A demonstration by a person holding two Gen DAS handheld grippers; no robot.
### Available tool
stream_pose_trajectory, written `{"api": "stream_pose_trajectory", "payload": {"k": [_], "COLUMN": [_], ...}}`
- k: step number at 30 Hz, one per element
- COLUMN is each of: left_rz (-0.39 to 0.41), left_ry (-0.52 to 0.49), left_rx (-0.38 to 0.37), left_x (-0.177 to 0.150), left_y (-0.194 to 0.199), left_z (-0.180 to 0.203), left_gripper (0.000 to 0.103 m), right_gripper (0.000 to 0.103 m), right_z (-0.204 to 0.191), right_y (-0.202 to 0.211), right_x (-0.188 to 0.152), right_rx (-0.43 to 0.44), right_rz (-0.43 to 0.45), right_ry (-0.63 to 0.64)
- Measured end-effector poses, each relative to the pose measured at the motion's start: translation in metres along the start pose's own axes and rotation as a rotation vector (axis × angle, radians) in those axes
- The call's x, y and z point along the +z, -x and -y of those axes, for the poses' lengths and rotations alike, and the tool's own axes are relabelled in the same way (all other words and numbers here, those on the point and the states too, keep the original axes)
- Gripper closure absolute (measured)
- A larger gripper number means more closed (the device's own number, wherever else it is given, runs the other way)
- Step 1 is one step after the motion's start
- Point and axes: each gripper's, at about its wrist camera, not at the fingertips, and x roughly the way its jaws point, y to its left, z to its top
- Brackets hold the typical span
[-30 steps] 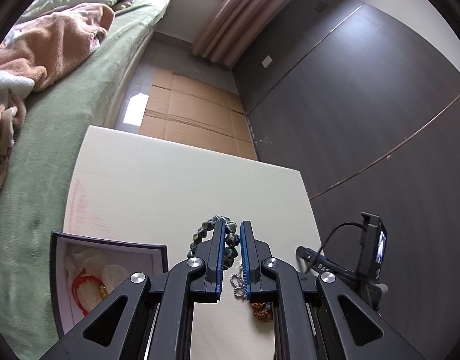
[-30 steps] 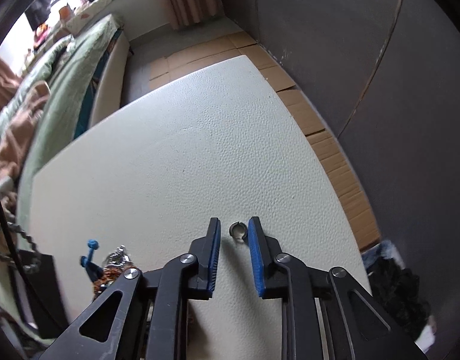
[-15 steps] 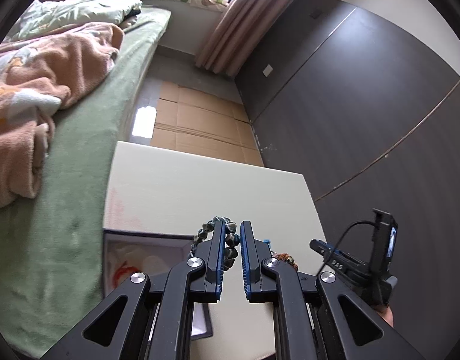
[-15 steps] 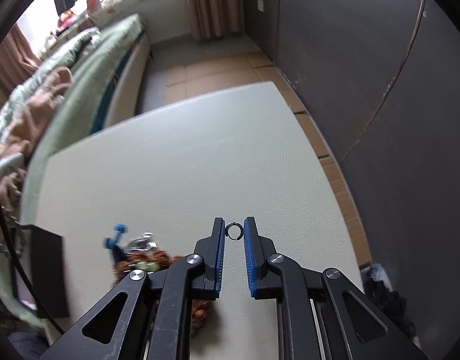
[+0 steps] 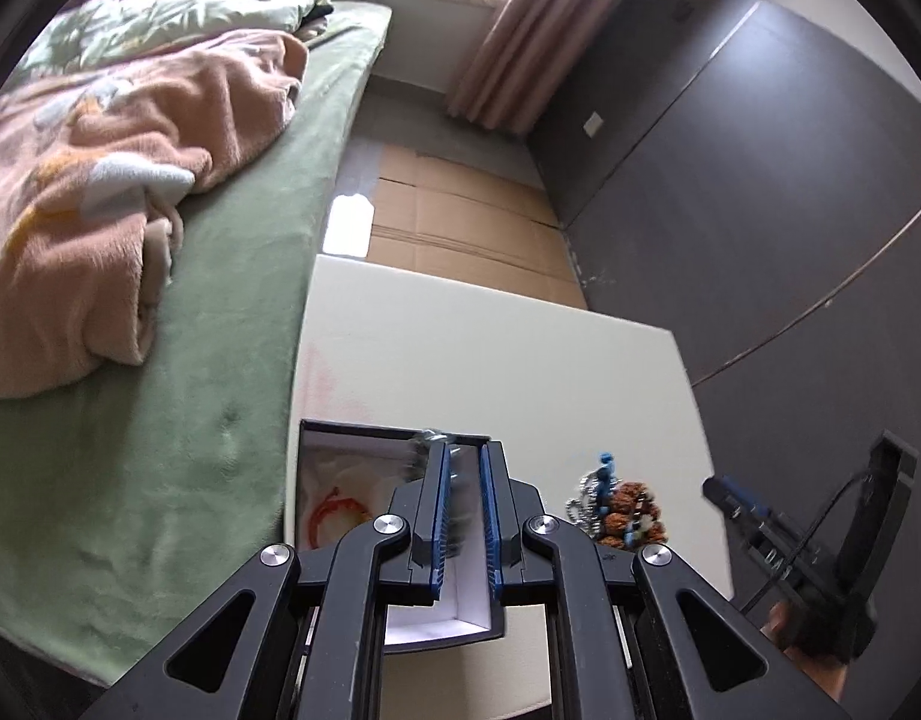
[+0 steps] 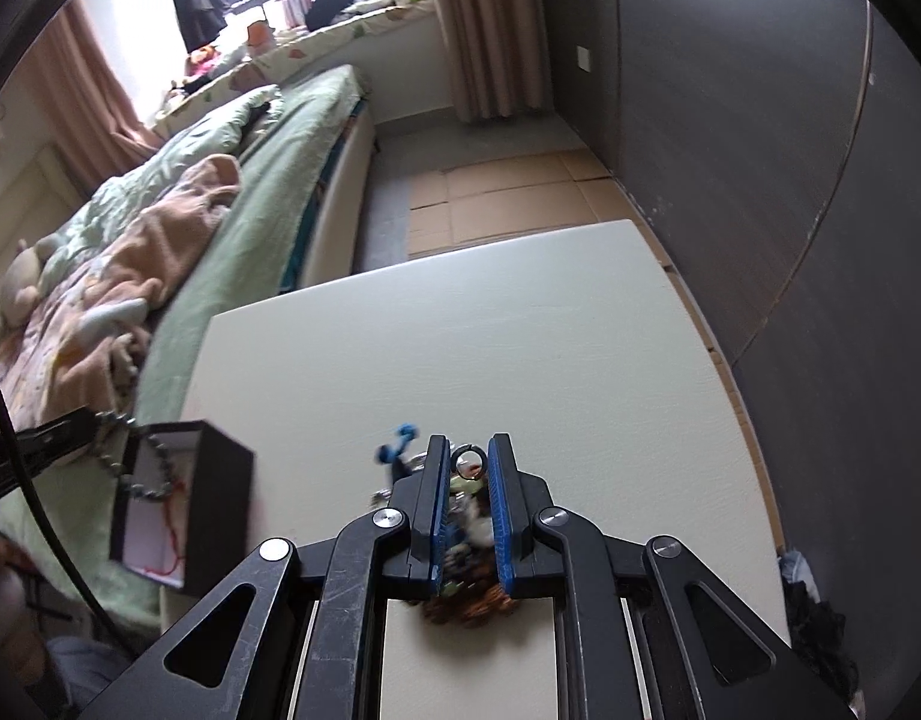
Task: Organize jewelry
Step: 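Release the grey-green bracelet into the box with the left gripper while the right drops the ring in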
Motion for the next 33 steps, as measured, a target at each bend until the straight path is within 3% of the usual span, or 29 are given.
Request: {"api": "stream_pose_trajectory", "payload": {"k": [4,9,11,19,25,33], "left_rz": [-0.030,0.031,0.056,0.103,0.115,0.128], "left_ry": [0.032,0.075,0.088,0.117,0.175,0.233], "left_rx": [-0.008,-0.007,-0.004,0.034,0.079,0.102], "left_x": [-0.004,-0.013,-0.016,-0.030,-0.034,-0.035], "left_y": [0.001,0.023,0.032,0.063,0.075,0.086], "left_z": [-0.006,-0.015,-0.017,-0.033,-0.059,-0.080], "left_gripper": [0.084,0.048,0.044,0.043,0.043,0.043], "right_gripper": [0.089,0.089,0.089,0.089,0.089,0.088], "right_z": [-0.010,-0.021,-0.029,-0.081,-0.118,-0.148], "right_y": [0.009,0.026,0.031,0.026,0.010,-0.008], "right_x": [-0.007,-0.014,-0.017,-0.016,-0.011,-0.001], "right_rx": [0.018,0.089,0.123,0.261,0.319,0.370], "right_rz": [0.006,0.037,0.048,0.003,-0.061,-0.083], "right_ry": [0.009,0.004,0.005,0.041,0.095,0.137]}}
